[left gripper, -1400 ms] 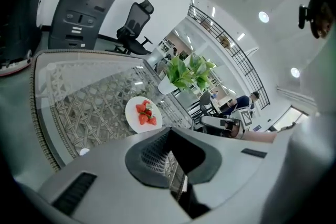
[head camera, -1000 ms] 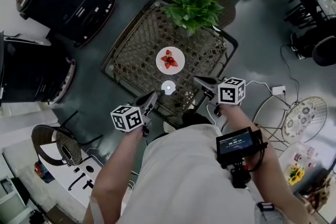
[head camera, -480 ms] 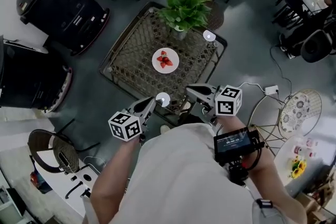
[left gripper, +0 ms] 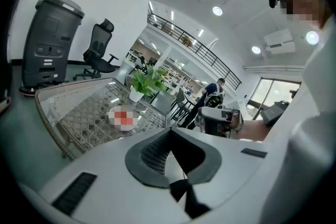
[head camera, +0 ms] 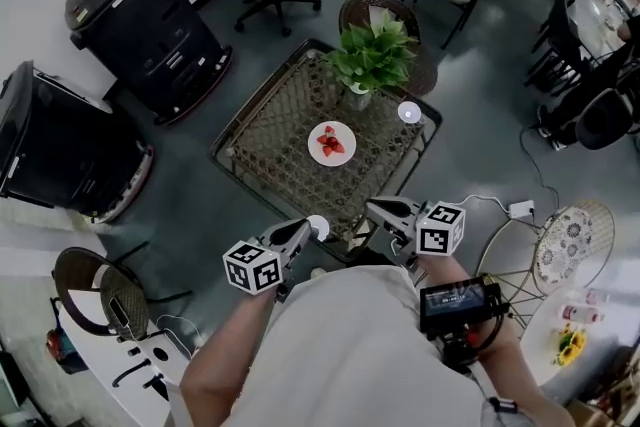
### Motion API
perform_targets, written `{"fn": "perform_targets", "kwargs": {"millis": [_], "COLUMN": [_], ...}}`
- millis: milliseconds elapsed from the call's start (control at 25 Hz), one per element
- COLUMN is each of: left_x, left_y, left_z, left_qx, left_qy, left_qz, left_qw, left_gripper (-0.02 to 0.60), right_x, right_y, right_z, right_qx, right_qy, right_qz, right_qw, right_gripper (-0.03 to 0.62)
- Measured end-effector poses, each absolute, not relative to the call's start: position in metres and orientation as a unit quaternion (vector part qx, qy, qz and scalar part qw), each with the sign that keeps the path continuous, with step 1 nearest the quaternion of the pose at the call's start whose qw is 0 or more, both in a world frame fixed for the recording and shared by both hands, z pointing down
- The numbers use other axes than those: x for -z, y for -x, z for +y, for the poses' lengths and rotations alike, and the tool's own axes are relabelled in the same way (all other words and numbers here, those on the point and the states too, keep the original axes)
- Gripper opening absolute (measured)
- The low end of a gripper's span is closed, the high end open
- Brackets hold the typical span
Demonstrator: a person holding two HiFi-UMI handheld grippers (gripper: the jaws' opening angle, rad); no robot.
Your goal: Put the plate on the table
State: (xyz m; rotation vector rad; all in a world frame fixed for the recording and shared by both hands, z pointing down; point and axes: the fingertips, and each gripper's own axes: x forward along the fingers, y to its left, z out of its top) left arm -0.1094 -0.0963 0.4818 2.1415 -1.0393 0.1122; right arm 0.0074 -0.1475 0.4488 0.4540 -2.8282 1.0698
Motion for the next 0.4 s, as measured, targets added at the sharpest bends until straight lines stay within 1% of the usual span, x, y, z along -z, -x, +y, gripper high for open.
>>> {"fn": "perform_targets", "kwargs": {"millis": [400], "left_x": [-0.475], "left_y": [0.111], "left_z": [-0.072], "left_qx": [-0.035], "left_qy": [-0.838], "left_qz": [-0.407], "left_qw": [0.362], "left_gripper": [0.005], "right_x": [-0.447], "right_y": [-0.009], "right_z": [-0.117], "right_qx": [-0.336], "right_qy": [-0.155], "right_qz": [-0.928], "right_qw": [0.048], "right_gripper": [0.005]}}
